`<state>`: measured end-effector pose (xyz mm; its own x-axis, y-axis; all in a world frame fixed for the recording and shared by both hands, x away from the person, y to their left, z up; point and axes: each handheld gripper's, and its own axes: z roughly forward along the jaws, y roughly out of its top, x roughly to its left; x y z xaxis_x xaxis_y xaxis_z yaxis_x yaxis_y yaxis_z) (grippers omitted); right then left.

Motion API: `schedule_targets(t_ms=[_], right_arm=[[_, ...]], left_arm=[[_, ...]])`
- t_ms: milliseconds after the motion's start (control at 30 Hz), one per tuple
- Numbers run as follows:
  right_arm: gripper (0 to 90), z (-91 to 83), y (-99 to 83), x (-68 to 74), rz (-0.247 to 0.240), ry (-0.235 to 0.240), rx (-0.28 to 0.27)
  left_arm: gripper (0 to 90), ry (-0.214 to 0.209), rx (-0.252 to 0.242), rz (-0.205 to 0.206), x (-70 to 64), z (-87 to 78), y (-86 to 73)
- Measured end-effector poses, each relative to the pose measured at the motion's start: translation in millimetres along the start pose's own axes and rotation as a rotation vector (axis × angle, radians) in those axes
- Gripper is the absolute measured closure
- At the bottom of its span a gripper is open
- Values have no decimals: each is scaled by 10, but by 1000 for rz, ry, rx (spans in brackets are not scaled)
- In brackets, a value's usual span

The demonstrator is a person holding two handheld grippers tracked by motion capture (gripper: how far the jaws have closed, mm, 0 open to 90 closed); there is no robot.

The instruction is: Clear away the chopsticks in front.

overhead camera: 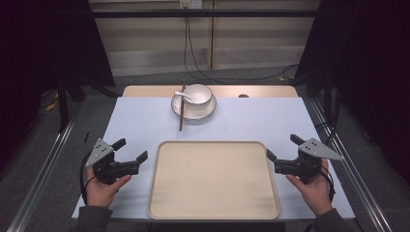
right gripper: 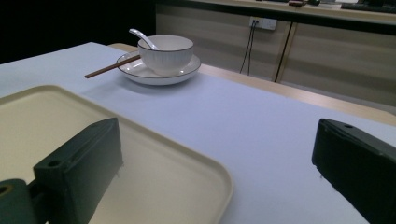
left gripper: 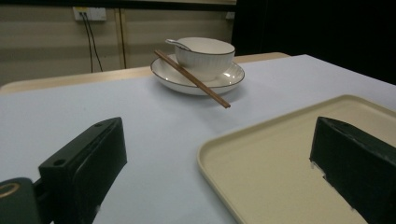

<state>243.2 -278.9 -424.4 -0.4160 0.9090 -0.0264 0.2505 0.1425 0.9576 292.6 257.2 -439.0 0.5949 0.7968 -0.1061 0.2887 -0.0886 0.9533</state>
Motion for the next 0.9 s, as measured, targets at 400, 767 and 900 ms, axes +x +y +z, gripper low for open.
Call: schedule_targets(t_ms=[400, 767, 900], right_arm=[[15, -26, -8, 5, 11, 23, 1], [20, -41, -24, 5, 19, 28, 5], [20, -39, -27, 5, 15, 28, 4]], left_arm=[[36, -7, 31, -65, -13, 383, 221], [43, 12, 124, -84, 28, 1109, 532], [54, 39, 164, -86, 61, 1368, 609]])
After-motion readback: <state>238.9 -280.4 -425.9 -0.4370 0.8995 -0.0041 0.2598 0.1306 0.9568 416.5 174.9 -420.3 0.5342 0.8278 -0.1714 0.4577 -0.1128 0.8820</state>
